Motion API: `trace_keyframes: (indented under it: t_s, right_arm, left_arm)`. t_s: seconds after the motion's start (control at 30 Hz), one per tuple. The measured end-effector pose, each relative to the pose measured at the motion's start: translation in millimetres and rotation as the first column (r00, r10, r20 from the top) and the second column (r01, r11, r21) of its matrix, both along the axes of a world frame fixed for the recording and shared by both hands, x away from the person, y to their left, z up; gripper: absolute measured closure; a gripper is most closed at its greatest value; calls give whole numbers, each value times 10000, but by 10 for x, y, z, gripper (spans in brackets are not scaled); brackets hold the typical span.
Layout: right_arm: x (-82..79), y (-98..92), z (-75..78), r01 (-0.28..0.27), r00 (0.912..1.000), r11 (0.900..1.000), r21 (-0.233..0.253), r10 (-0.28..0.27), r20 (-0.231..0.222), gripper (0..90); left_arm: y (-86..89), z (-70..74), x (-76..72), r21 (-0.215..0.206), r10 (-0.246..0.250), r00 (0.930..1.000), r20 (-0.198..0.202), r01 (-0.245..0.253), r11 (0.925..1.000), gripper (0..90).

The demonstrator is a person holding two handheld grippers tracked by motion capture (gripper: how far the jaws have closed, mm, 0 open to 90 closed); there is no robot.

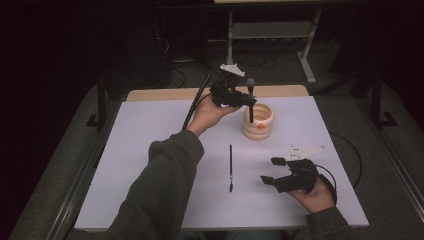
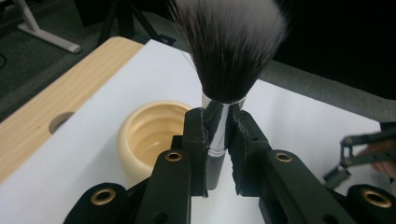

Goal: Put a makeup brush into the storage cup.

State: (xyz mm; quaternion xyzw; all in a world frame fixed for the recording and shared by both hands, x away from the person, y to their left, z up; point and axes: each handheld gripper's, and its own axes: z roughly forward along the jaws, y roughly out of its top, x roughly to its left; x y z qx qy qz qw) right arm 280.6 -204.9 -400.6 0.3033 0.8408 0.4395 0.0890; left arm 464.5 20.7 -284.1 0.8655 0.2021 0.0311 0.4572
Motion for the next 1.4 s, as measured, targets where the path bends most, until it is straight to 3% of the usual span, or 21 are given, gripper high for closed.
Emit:
trace_keyframes:
  t_s: [0.27,0.57,0.8,1.4]
  right_arm:
    - [-2,-9,5,16,10000,10000,1,-16,10,238]
    - [7,-23,6,2,10000,10000,14,-2,58,235]
    - [8,-23,4,15,10000,10000,55,-15,-10,235]
    - [10,-27,6,-2,10000,10000,26,2,20,236]
  left_arm:
    - [-144,37,135,-277,360,9993,-64,-362,9990,776]
    - [-199,-28,270,-446,823,9963,-242,-833,9955,776]
    - [-206,-115,338,-272,1130,9928,-391,-1141,9931,775]
    - [-263,-235,370,-93,1239,9904,-620,-1247,9922,774]
